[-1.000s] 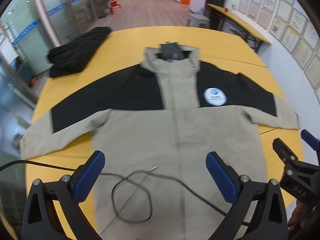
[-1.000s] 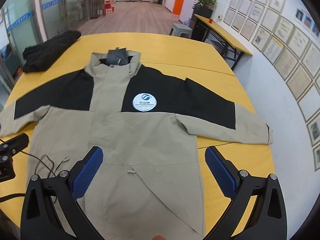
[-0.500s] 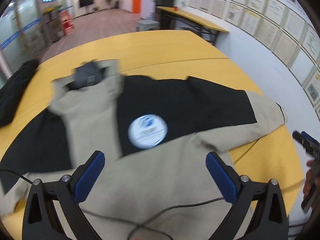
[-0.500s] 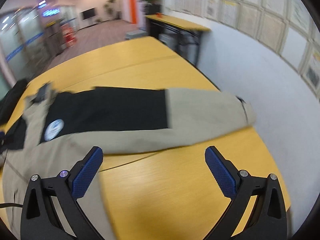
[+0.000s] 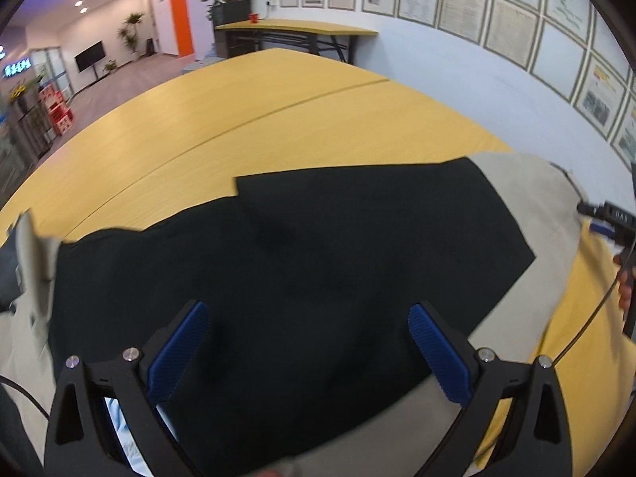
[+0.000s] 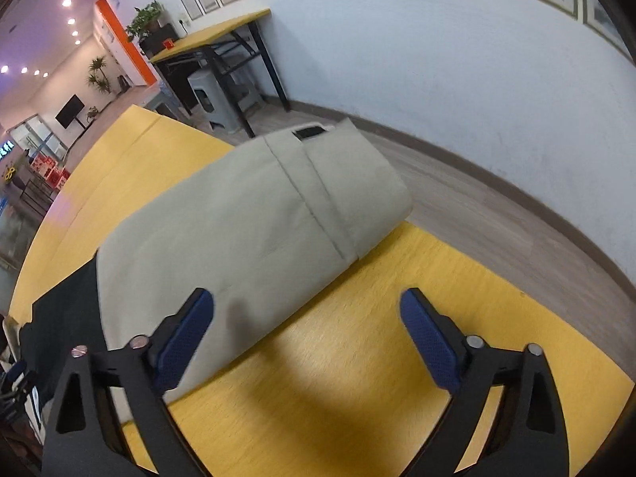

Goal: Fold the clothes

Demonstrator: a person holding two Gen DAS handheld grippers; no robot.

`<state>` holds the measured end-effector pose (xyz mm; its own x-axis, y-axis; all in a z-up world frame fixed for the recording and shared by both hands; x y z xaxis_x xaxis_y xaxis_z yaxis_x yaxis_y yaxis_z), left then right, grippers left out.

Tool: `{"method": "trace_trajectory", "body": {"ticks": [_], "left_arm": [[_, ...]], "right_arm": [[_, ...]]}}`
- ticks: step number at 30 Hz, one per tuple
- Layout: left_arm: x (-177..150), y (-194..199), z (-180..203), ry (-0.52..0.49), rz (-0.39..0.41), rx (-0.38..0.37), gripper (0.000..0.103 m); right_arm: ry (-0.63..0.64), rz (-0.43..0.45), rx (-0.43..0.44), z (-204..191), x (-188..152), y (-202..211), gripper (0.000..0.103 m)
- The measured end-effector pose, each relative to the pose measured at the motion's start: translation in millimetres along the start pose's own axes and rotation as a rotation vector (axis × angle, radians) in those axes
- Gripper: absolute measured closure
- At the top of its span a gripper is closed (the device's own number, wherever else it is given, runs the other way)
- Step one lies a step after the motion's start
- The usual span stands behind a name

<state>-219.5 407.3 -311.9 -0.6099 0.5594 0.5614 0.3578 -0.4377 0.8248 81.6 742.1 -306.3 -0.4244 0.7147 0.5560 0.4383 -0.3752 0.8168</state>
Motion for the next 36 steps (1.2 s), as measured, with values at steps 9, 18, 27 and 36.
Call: {"method": "trace_trajectory", "body": {"ticks": [9,18,27,36], "left_arm": [[-3,-29,19,-0.039,-0.027,0.009,0.0],[-3,-25,34,-0.107,0.017,-0.008,0.0],[-5,-27,34,-0.062,0.0,-0.043,0.0],[-65,201,-122,0.272,0.243,0.024,0.0]], "right_arm": [[-0.036,0.077,-0.004,11,11,-2,0.085],[-0.096,0.387,0.104,-11,23,98,0.097],[0.001,0.517,0.115,-58,12,184,0.098],[0.401,0.677,0.454,-293,14,310,0.098]]}}
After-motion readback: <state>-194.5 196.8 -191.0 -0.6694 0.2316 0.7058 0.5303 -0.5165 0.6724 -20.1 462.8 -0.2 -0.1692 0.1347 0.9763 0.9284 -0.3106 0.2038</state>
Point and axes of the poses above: each gripper's, at about its wrist camera, not at the fingertips, and y roughly against the way its jaws point, z to its right, x to its top, the point moved 9 cm from there along -y, roughly the way its jaws point, and after that the axes turned 8 degrees about y, right-handed, at the moved point
